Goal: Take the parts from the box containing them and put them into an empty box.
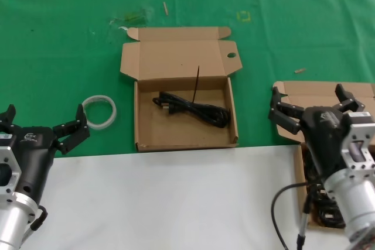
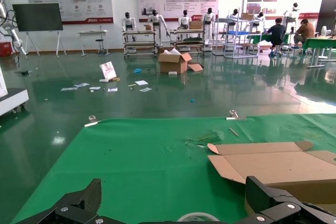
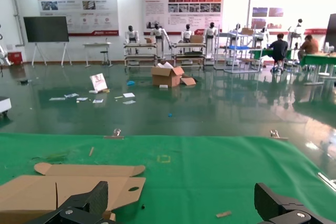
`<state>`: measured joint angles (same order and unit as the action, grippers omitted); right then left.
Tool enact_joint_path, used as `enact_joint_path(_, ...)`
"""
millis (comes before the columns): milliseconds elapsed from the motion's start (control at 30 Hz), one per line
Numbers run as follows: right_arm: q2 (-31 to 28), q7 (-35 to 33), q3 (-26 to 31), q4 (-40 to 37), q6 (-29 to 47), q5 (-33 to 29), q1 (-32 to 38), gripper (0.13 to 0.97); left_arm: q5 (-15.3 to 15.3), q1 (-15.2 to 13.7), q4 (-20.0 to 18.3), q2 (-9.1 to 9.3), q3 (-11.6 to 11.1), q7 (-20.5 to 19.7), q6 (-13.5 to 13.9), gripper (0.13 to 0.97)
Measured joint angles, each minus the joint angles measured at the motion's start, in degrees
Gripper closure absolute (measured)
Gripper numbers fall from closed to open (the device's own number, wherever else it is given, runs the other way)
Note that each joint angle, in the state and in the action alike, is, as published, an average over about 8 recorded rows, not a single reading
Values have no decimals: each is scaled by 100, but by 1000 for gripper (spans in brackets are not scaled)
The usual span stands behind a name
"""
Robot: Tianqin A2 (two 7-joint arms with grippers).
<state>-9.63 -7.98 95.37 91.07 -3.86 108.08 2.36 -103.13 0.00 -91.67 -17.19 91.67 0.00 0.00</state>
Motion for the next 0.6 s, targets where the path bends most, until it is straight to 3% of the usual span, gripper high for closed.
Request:
enact_joint_path(200, 0, 453, -208, 34, 219, -280, -132, 129, 0, 0, 0, 0, 0, 0, 0, 132)
enact_joint_path(600, 1, 508, -234, 39, 246, -316, -149, 129, 1, 0, 0, 0, 0, 0, 0, 132)
